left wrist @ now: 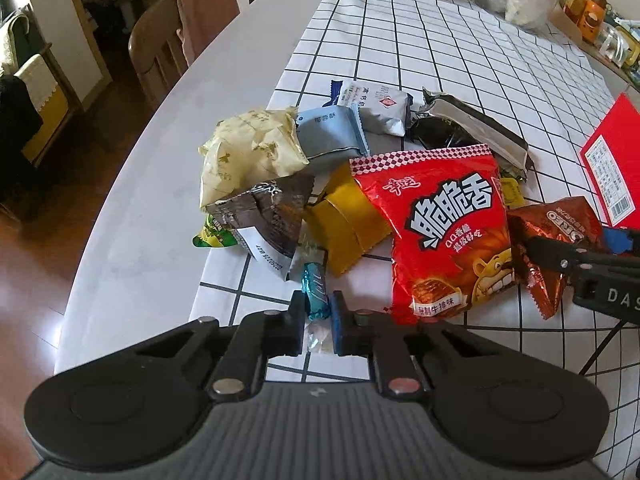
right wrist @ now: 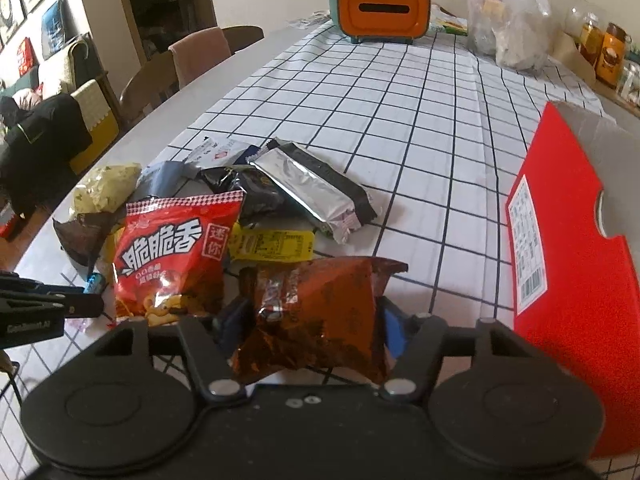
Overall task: Organize snacks
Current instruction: 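Close the left gripper on the blue candy while the right gripper grasps the brown Oreo bag, then carry the candy and Oreo bag into the red box and open both grippers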
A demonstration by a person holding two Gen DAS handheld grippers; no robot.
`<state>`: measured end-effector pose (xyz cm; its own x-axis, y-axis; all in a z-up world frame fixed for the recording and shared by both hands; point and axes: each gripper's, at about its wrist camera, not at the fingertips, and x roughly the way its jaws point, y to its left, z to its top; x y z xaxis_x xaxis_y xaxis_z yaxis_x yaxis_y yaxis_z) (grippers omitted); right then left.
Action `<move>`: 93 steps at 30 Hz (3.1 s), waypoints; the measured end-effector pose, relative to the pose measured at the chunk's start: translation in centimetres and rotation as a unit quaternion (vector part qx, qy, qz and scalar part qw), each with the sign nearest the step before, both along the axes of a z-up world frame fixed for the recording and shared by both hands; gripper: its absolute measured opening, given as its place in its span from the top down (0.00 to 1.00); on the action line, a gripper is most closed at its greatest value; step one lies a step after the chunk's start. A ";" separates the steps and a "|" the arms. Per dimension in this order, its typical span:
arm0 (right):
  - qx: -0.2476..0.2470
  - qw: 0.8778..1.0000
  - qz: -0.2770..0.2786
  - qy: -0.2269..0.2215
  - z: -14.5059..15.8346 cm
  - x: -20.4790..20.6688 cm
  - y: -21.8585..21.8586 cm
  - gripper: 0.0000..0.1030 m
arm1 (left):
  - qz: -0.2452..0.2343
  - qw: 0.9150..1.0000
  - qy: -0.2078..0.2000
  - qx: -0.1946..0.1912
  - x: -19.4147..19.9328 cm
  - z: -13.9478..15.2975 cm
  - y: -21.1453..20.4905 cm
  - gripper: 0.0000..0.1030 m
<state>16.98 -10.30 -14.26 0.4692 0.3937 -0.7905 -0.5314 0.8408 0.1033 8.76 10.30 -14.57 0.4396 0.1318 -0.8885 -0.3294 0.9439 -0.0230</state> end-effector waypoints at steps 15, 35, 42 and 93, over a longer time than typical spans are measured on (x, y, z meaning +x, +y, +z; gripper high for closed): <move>0.008 1.000 -0.027 -0.011 1.9 -2.7 -1.9 0.45 | -0.010 1.000 -0.011 -0.013 -1.6 0.6 -0.1 0.88; 0.041 0.993 -0.095 -0.053 8.8 -9.6 -7.3 0.45 | -0.108 0.992 -0.071 -0.007 -5.4 7.2 -4.2 0.88; 0.046 0.988 -0.120 -0.082 11.3 -9.9 -10.4 0.45 | -0.143 0.985 -0.096 0.002 -4.9 10.4 -7.5 0.88; -0.062 0.996 -0.065 -0.009 4.1 6.9 -26.4 0.45 | -0.215 0.973 0.018 0.086 13.8 5.9 -33.5 0.88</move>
